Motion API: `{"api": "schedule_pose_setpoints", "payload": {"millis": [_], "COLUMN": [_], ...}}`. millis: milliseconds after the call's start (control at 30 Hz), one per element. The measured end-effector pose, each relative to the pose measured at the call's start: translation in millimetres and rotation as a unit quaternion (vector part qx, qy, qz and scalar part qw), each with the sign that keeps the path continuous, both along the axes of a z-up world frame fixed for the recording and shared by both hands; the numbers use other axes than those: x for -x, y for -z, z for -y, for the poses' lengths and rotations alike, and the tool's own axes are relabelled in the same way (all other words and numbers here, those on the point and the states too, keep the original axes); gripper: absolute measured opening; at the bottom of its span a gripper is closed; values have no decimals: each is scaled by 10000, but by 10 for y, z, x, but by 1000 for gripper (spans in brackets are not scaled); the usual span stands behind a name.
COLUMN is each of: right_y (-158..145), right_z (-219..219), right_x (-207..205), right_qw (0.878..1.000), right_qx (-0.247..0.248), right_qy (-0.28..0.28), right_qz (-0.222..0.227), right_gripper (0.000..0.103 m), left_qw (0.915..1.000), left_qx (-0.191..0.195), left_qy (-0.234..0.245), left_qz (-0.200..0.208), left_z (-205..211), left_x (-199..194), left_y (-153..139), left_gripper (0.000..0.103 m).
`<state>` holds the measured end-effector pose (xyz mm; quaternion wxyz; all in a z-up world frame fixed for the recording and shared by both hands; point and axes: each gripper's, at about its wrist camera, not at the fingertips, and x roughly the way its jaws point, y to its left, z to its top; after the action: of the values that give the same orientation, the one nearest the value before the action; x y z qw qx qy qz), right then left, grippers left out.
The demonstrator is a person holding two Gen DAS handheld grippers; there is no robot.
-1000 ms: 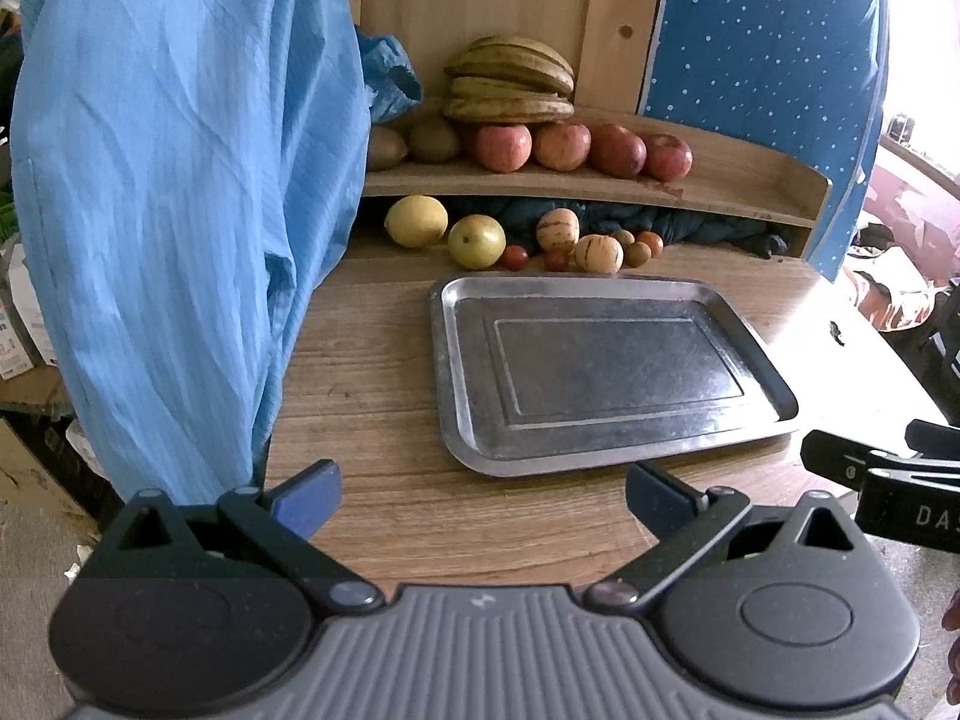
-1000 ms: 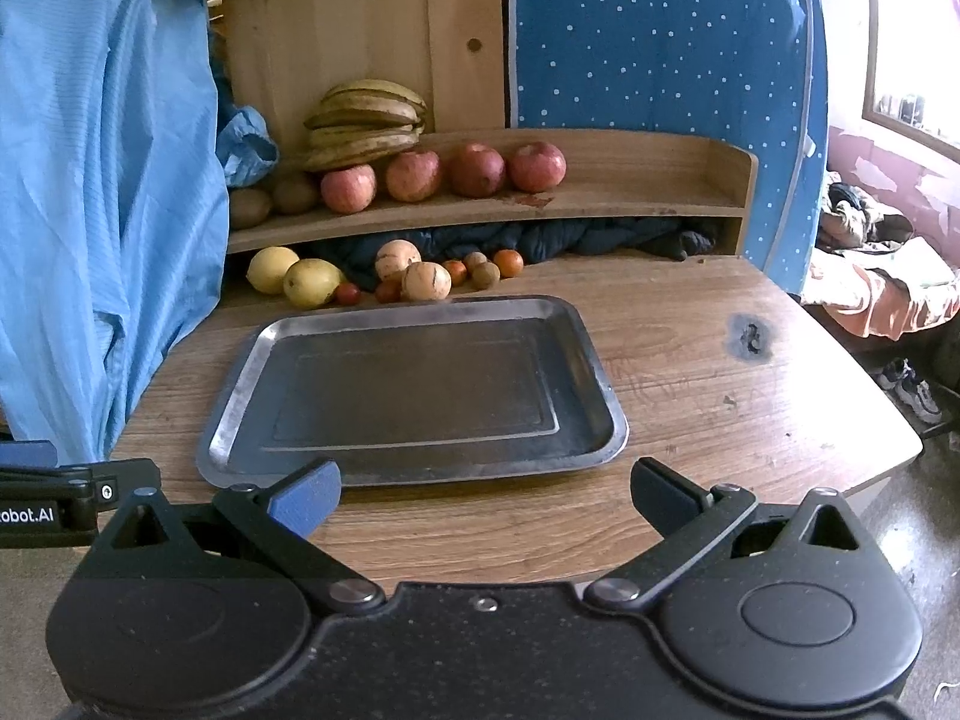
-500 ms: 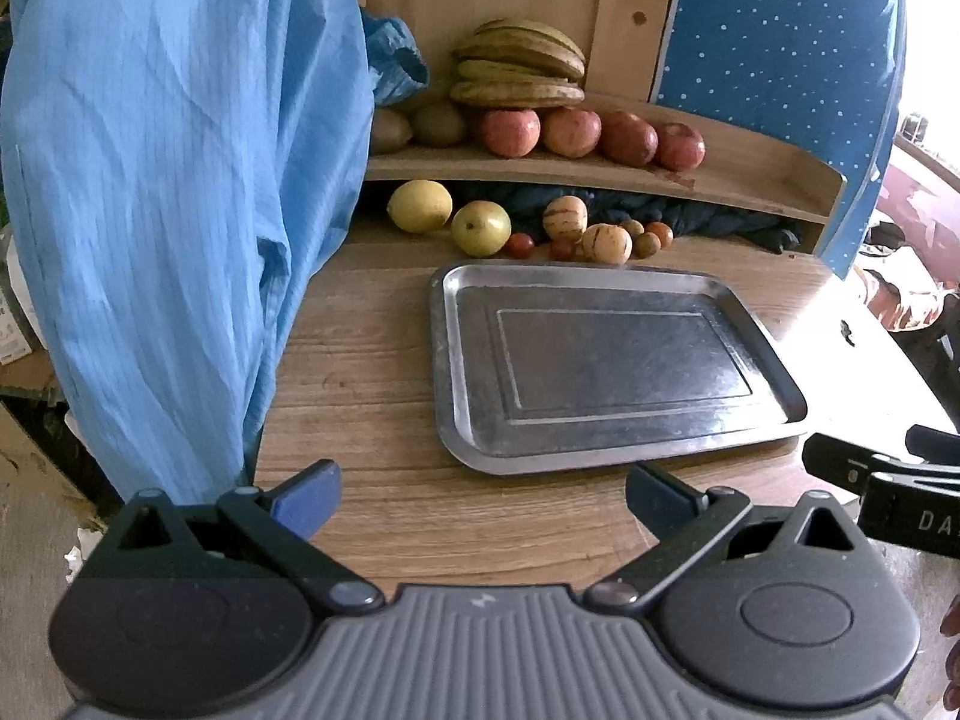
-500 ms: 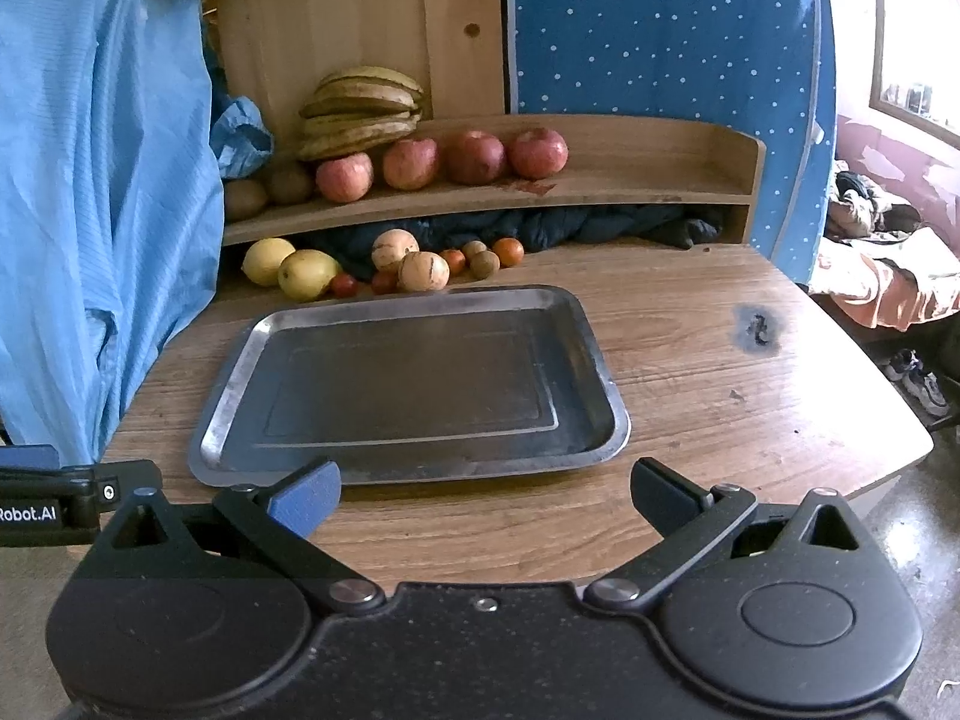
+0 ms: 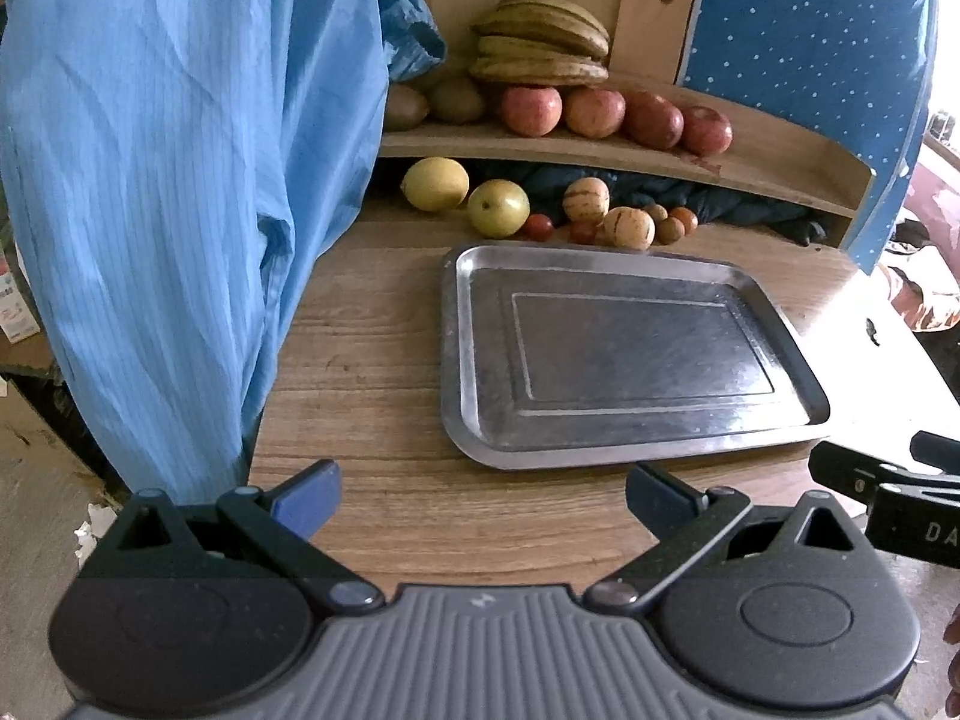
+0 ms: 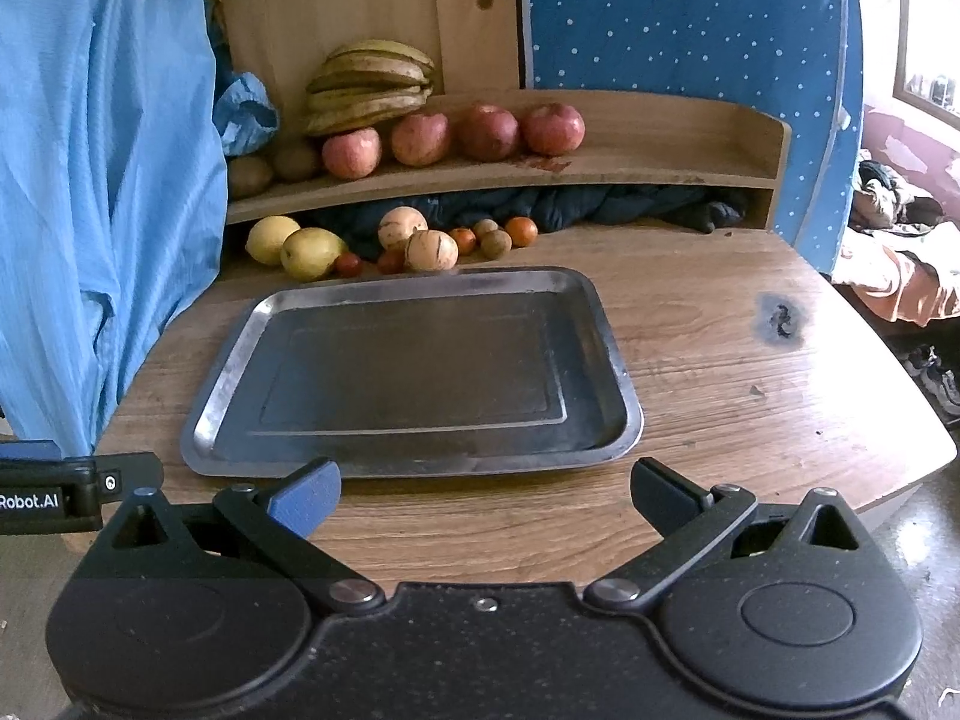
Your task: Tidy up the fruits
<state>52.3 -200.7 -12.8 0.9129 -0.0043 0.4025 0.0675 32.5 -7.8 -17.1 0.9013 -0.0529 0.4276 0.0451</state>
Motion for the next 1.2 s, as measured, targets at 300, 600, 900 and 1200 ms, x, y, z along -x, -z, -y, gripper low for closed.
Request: {"api": "schedule_pose_setpoints", "payload": {"millis": [300, 600, 900, 1200], "right_y": [50, 42, 20, -61], "right_z": [117, 261, 459, 454], "right_x": [-150, -443, -798, -1048], "right_qw": [9997, 9972, 9933, 9877], "right_qx": [48, 154, -23, -145], "right_qy": [-222, -728, -1158, -1547], "right_qz": [-134, -121, -46, 155], "right_gripper": [103, 103, 103, 103], "left_qw": [9997, 9984, 9922, 9913], "left_qx": [-70, -120, 33, -254], "left_qy": [-169, -510, -1232, -1287], "left_qz": [-153, -225, -164, -119], "left_z": [92, 238, 203, 130], "left_x": [-121, -325, -603, -1087], "left_y": [58, 54, -55, -306], "left_gripper": [103, 103, 103, 103]}}
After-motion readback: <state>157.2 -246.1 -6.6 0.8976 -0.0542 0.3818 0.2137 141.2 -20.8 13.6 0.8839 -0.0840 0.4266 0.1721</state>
